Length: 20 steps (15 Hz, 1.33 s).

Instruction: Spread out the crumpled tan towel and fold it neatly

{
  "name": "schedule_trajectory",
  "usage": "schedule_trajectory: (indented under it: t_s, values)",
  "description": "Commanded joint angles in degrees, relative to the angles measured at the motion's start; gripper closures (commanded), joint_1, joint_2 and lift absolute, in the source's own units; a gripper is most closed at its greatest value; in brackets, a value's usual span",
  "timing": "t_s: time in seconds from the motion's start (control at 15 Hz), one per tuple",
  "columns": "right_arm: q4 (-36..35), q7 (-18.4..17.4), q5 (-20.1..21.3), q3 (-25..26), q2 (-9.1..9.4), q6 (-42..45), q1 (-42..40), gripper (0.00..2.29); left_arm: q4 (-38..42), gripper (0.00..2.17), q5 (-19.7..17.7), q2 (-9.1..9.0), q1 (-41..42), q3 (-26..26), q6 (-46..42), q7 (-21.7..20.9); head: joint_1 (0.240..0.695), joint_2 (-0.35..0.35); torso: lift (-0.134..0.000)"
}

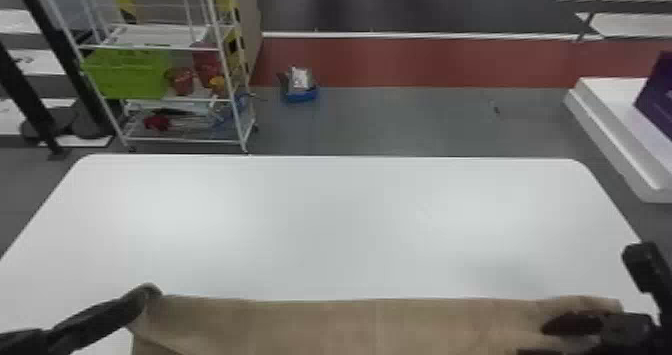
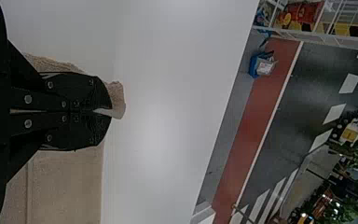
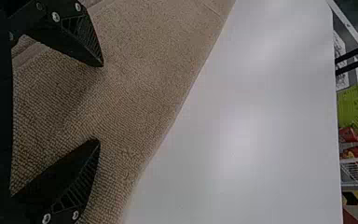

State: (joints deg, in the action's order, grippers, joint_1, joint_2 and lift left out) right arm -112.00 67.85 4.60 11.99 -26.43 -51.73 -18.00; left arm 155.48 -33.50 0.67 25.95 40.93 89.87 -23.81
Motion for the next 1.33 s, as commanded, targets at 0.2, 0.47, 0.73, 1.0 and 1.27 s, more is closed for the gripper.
schedule_trajectory:
  t_s: [0.2,0.47,0.73,1.0,1.27]
  values:
    - [-0.5,0.3,-0.4,1.5,-0.20,0.3,-0.7,0.18,-8.6,2.04,-20.5,-0.82,-1.4,7.9,0.2,3.0,0.695,-0.033,-0.122]
    - [-0.9,0.2,-1.6,3.3,-0.38,1.1,-1.3,0.18,-10.4,2.04,-9.5,1.70,-4.5,6.5,0.2,-0.9,0.695,-0.047,-0.122]
    - [-1.2,0.2,-2.1,3.6,-0.11,1.3,-1.3,0.18,-9.8,0.00,7.3,4.96,-3.4,-2.9,0.2,-0.9,0.695,0.004,-0.122]
    - [-1.6,0.1,-2.2,3.3,0.24,1.1,-0.7,0.18,-9.0,0.03,10.1,6.71,-2.1,-3.6,0.2,-4.5,0.695,0.037,-0.122]
    - [-1.7,0.1,-2.2,3.0,0.68,1.0,-0.1,0.18,-7.0,0.03,21.0,7.77,-0.5,-6.5,-2.7,-9.0,0.695,0.063,-0.122]
